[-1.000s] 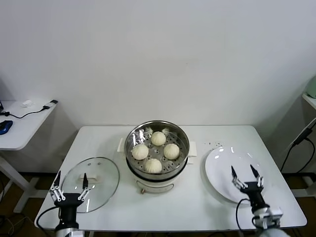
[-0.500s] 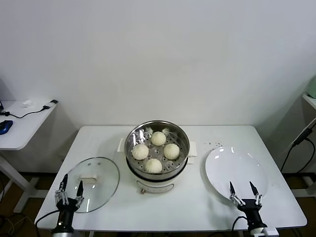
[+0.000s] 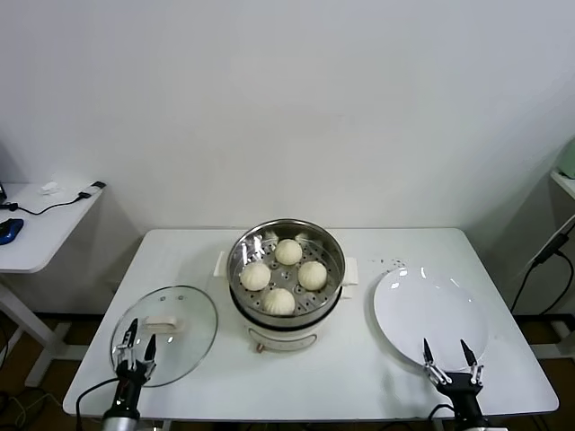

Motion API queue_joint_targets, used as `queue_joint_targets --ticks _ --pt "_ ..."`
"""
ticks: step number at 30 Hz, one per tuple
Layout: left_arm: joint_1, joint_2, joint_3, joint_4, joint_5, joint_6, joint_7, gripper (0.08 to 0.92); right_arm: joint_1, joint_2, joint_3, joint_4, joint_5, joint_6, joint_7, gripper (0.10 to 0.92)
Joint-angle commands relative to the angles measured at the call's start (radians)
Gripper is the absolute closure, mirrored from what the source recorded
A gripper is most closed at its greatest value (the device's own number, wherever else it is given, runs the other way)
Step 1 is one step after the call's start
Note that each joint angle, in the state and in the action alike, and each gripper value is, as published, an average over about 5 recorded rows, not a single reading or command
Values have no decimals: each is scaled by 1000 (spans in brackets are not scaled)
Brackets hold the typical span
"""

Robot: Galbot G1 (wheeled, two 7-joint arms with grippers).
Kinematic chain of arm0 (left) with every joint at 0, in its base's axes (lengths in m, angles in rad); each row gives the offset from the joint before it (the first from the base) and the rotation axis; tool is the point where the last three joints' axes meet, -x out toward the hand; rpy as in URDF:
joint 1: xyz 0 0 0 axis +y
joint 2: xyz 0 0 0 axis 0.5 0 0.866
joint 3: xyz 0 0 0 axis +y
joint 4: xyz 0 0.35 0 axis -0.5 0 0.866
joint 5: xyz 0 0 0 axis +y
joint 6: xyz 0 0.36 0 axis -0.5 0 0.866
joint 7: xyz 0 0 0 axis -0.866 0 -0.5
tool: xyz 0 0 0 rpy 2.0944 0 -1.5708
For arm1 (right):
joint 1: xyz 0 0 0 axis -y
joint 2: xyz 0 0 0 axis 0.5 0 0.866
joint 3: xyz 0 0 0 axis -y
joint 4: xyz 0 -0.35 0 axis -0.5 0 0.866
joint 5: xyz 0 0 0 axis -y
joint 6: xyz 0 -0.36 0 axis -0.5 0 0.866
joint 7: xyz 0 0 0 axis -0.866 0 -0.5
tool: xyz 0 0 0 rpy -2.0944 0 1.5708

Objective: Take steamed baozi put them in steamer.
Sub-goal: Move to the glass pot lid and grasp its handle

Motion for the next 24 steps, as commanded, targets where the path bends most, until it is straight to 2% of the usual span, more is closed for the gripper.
queue_joint_targets --ticks 1,14,24 --pt "-69 3 10 65 86 25 33 177 -26 7 13 7 7 12 4 203" --pt "-159 5 16 114 111 77 48 177 -32 12 17 11 11 18 5 203" --pt "-178 22 26 143 116 90 80 177 -23 14 16 3 7 13 -1 203"
